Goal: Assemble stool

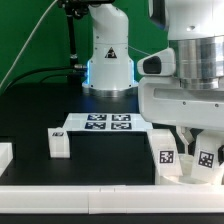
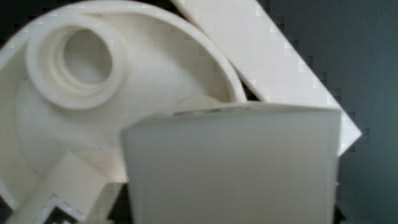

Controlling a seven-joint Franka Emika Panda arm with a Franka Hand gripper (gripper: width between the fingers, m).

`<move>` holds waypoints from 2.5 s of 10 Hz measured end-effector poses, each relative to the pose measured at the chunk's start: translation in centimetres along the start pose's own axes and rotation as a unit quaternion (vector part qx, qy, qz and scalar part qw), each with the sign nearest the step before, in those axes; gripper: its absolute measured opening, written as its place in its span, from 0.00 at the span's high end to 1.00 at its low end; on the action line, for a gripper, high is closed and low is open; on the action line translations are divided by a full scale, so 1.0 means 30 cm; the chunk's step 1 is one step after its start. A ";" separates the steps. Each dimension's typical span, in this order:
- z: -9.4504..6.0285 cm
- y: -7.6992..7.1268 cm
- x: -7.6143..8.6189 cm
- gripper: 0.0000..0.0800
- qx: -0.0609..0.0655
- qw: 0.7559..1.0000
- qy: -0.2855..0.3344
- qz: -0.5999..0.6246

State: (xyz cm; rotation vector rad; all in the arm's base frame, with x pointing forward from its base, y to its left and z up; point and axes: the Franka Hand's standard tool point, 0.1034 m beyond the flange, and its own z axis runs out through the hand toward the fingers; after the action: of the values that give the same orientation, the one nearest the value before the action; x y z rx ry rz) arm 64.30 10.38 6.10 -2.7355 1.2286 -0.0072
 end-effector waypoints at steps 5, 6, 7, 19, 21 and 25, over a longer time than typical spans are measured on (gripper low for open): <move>0.002 -0.002 -0.015 0.58 0.002 0.974 0.004 0.228; 0.002 0.001 -0.012 0.58 0.011 0.956 0.002 0.292; -0.001 0.010 0.003 0.58 0.035 0.936 -0.006 0.350; 0.002 -0.006 -0.023 0.58 0.101 0.715 -0.047 0.690; 0.004 -0.006 -0.027 0.58 0.103 0.731 -0.044 0.673; -0.027 -0.015 -0.022 0.21 0.109 0.795 -0.039 0.595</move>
Offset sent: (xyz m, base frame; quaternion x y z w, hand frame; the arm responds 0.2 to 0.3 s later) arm -0.0025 0.0008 0.0092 -0.0358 0.0395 0.2337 0.9708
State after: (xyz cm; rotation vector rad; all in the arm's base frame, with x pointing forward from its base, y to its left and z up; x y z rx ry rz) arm 64.14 11.06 7.01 -1.3406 2.4488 0.0896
